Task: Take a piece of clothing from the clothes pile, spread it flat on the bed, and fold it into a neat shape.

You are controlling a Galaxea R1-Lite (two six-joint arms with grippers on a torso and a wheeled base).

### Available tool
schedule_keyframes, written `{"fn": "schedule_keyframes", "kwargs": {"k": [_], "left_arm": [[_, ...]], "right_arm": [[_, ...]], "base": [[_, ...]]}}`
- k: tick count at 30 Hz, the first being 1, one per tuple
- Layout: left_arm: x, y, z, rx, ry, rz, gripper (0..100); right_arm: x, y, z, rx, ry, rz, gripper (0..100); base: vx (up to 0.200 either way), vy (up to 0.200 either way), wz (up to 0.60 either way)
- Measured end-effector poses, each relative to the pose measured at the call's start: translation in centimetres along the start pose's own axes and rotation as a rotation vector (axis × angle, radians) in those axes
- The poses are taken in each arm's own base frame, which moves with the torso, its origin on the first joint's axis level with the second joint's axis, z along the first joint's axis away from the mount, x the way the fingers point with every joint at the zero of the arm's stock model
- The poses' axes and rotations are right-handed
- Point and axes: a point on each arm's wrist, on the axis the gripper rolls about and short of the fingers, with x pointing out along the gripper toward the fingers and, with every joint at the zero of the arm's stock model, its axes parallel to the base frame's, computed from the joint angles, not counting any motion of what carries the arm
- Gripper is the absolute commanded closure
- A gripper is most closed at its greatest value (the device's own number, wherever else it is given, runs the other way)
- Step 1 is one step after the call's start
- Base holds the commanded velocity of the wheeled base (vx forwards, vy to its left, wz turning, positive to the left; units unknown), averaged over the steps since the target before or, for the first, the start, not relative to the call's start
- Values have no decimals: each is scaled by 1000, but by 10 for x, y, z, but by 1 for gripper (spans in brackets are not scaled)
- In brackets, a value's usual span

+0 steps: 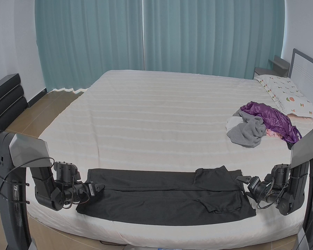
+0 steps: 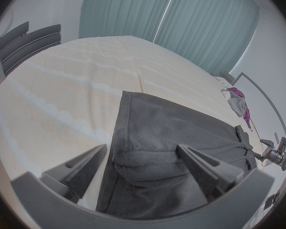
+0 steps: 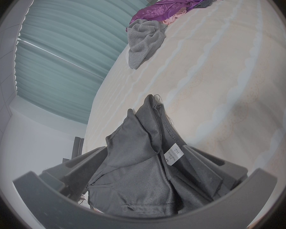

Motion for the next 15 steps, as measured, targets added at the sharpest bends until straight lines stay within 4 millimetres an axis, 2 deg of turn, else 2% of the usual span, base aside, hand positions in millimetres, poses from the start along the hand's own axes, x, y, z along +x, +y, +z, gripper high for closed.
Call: {"fn": "schedule_keyframes", "kwargs": {"k": [15], "left_arm": [[1, -2, 1, -2, -16, -11, 100]], "right_arm": [[0, 1, -1, -1, 4, 1, 0]], "base": [[0, 0, 0]]}}
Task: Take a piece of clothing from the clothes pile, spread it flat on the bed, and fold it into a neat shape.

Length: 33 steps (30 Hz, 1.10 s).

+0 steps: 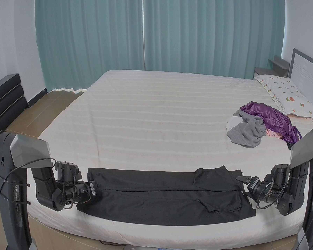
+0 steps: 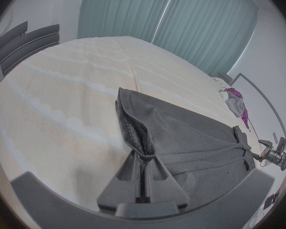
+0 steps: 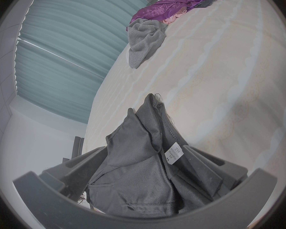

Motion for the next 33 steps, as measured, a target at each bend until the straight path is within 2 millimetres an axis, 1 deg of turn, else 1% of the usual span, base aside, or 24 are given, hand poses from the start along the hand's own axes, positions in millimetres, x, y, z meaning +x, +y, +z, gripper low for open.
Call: {"fn": "schedule_keyframes", "kwargs": {"k": [17, 20, 25, 29, 33], "left_arm": [[-2, -1, 3, -56, -21, -5, 100], [-2, -1, 3, -56, -22, -5, 100], [-1, -1, 4, -57, -26, -8, 100], [1, -2, 8, -65, -39, -14, 100], [3, -4, 13, -118, -59, -23, 100]], "right_arm": [[0, 0, 0, -1, -1, 0, 0], [0, 0, 0, -1, 0, 0, 0], [0, 0, 0, 0, -1, 0, 0], [0, 0, 0, 0, -2, 0, 0], [1, 0, 1, 0, -3, 2, 0]], "base": [[0, 0, 0], [-200, 0, 0], [0, 0, 0], [0, 0, 0], [0, 0, 0]]}}
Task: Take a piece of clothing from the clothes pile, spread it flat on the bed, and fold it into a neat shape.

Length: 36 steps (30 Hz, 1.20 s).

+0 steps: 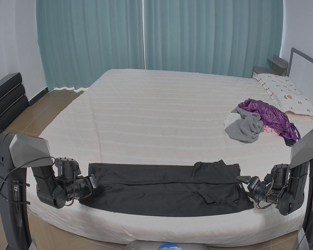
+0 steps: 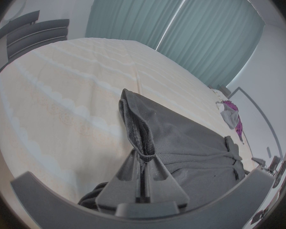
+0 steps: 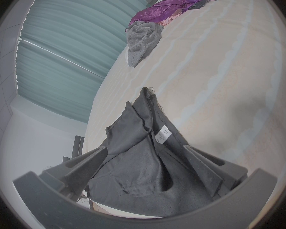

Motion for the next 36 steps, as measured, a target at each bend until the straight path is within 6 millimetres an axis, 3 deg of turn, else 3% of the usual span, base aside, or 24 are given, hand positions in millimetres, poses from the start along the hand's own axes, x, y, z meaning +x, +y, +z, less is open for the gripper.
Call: {"fn": "schedule_keyframes", "kwargs": {"k": [11, 20, 36], "left_arm": [[3, -8, 4, -11, -21, -19, 100], [-10, -17, 12, -19, -50, -40, 100], [-32, -55, 22, 16, -109, -108, 100]], "right_arm": [[1, 0, 0, -2, -3, 0, 0], [0, 0, 0, -1, -1, -2, 0], [1, 0, 0, -2, -1, 0, 0]], "base": [[0, -164, 0], [0, -200, 0], [0, -200, 0]]}}
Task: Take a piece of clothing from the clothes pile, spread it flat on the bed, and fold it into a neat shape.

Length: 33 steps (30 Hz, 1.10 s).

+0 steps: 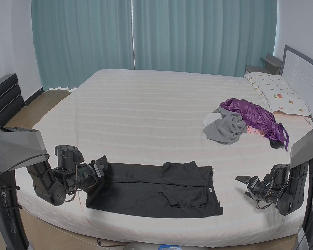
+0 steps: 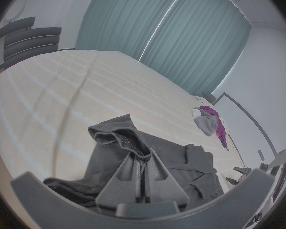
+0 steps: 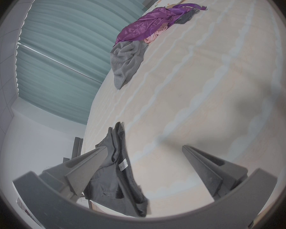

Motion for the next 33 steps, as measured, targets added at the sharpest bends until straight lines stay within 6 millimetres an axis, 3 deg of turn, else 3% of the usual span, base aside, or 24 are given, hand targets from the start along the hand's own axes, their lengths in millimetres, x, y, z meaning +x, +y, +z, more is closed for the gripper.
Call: {"fn": "schedule_keyframes", "kwargs": {"k": [10, 23, 33], "left_arm": [[-2, -35, -6, 48, 40, -71, 100], [16, -82, -13, 106, 137, -131, 100], [40, -107, -43, 164, 158, -73, 100]], "right_arm": [[0, 0, -1, -1, 1, -4, 0], [1, -1, -2, -2, 5, -8, 0], [1, -1, -3, -3, 8, -10, 0]], "base": [[0, -200, 0], [0, -200, 0], [0, 0, 0]]}}
